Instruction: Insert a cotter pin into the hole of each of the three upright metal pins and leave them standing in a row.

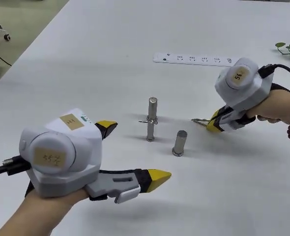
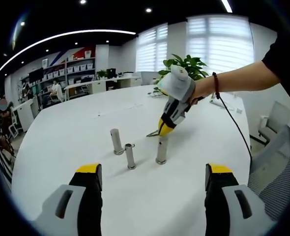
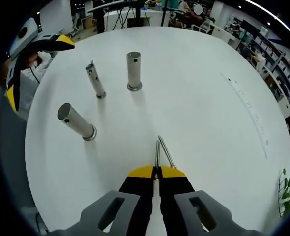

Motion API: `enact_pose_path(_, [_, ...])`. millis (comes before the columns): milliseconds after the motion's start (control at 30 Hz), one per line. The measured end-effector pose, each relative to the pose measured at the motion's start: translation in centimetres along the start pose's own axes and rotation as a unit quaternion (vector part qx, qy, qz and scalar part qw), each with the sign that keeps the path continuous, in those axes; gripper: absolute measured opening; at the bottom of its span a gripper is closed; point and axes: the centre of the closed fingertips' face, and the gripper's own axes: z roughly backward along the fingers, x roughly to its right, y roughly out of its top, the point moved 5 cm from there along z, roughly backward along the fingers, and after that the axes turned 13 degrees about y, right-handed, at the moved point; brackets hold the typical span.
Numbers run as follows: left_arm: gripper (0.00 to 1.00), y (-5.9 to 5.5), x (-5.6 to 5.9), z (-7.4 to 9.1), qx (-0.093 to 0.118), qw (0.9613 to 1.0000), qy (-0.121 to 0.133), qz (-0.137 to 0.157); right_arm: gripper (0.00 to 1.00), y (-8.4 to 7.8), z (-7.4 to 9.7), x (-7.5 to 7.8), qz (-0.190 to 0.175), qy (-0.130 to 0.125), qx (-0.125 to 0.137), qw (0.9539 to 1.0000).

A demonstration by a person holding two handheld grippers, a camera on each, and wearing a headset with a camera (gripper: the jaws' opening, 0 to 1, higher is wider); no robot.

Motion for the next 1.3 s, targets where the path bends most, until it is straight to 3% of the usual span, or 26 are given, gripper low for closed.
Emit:
enact_pose_path(500, [0.81, -0.1, 0.0, -0.1, -0.012, 0.9999, -0.001, -0.005, 0.00, -0.3, 1.2, -0.6, -0.004, -0.024, 0.029, 0.9993])
enact_pose_path(833, [0.69, 0.4, -0.1, -0.2, -0.014, 0.9999, -0.006, -0.004, 0.00, 0.5, 2.5, -1.7, 0.040, -0.045, 0.061, 0.9963])
enact_pose_path(933, [0.65, 0.6, -0.1, -0.3, -0.019, 0.9998, -0.007, -0.004, 0.00, 1.2, 2.9, -2.2, 0.071, -0.053, 0.071, 0.9935])
enact_pose_path(1300, [0.50, 2.7, -0.2, -1.5, -0.005, 0.9998, -0.018, -0.009, 0.00, 3.3, 3.9, -4.3, 0.125, -0.064, 0.102, 0.9847])
